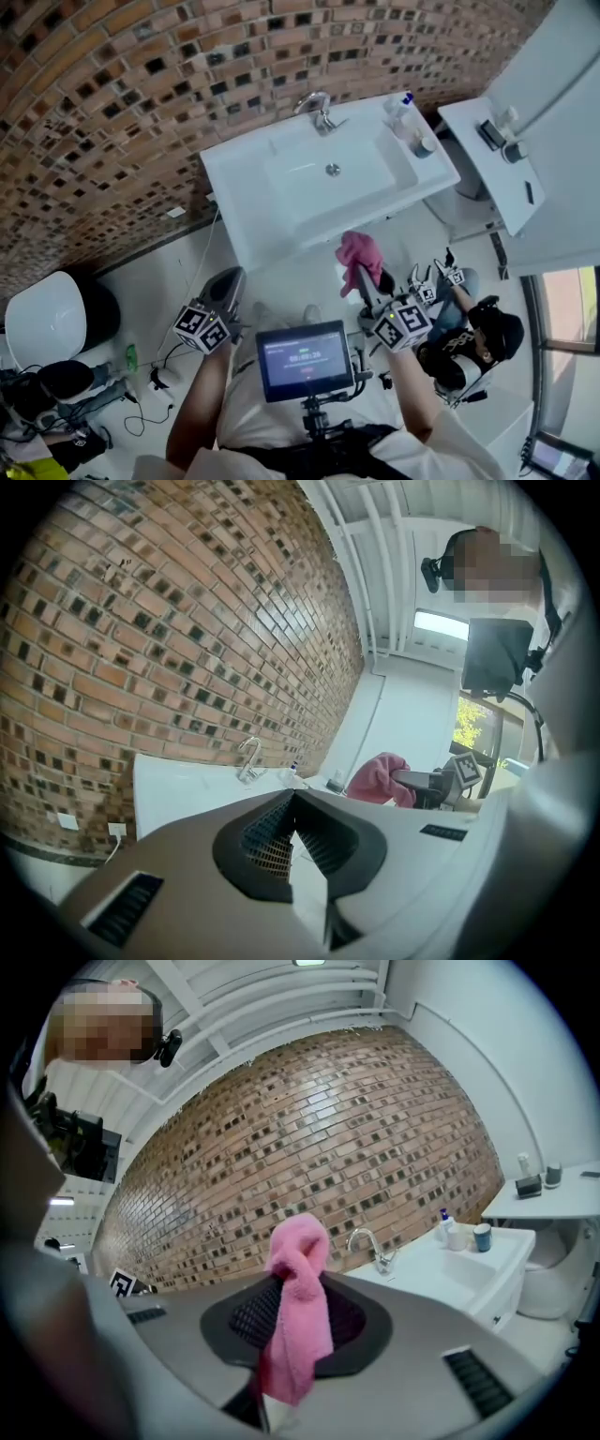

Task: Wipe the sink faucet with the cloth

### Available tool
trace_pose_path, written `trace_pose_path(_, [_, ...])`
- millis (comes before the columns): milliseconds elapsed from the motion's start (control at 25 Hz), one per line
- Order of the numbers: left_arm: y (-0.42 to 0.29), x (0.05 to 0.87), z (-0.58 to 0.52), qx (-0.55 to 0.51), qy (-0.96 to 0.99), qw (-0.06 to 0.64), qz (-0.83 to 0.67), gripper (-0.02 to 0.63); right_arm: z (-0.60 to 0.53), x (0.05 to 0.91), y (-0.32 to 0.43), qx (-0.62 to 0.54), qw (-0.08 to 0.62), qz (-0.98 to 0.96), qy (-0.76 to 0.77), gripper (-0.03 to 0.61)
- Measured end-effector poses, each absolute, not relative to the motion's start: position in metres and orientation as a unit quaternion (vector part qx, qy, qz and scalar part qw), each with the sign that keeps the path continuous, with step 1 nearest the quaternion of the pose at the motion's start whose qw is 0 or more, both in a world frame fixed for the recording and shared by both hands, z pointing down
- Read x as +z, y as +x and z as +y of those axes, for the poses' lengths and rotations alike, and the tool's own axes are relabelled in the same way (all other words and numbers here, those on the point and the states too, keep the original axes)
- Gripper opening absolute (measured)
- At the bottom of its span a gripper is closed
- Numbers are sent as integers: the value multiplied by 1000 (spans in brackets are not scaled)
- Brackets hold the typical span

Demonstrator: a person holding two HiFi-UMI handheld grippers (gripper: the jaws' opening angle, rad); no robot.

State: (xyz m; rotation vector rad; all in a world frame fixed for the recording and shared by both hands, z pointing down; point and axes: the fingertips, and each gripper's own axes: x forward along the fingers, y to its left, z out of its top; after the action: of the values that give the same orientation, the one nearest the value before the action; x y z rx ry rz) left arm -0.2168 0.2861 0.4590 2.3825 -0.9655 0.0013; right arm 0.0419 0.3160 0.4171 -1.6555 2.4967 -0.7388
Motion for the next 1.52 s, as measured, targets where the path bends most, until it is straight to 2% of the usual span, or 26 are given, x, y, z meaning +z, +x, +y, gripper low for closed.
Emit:
trace_pose_path(480, [-207,462,352,-20,882,260,-392,-17,376,452,57,-243,-16,823,-514,94])
trace_pose_path(760, [-224,449,353,-24,896,265,-355,-17,382,436,27,-248,6,799,-548,94])
trace_pose_path(960, [-246,448,351,-57,888,300,-343,-15,385,432,-1,-256,13,789,-558,94])
trace_pose_path(1120, [-247,452,349,-44,893,306,-327,-17,393,433,-16,-274,48,774,-569,94])
trace_pose_path(1520, [-241,468,342,-9,906,309,-289,-15,395,444,-33,-273,50,761,-586,94])
